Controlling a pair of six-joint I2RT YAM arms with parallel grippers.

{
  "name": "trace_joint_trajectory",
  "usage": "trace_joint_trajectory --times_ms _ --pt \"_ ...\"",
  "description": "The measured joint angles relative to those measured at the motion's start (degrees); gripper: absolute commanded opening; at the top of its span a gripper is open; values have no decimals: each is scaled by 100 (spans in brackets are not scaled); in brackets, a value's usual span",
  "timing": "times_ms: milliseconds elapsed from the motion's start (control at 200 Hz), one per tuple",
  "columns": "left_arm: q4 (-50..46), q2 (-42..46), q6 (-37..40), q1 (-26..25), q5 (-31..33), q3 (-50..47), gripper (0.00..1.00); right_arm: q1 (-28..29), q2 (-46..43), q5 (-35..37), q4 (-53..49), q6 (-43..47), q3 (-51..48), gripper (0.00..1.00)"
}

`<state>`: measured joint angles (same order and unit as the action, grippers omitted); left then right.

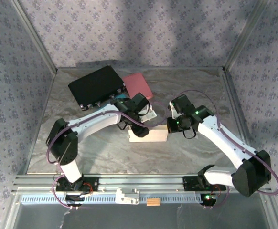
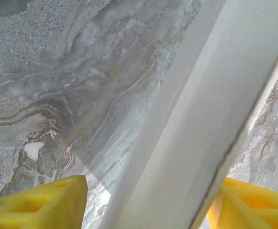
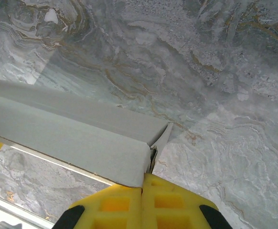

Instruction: Fold the paper box

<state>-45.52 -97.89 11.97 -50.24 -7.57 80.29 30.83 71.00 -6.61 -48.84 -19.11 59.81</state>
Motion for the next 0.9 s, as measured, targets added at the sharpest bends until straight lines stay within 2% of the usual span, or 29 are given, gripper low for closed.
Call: trace_joint_trajectory --times_ms 120,505,610,790,899 --pt "175 291 -293 -22 52 -181 73 81 0 133 35 -94 0 0" --pt "885 1604 -1556 17 487 -916 66 404 0 507 177 -319 -44 0" --pt "776 2142 -2017 271 487 -997 63 431 0 562 184 -363 -46 0" --pt "-59 2830 -2608 1130 192 -1123 62 437 0 581 188 -387 -46 0" --pt "-518 3018 -2664 1226 -173 -1355 62 437 2 581 186 -387 -46 0"
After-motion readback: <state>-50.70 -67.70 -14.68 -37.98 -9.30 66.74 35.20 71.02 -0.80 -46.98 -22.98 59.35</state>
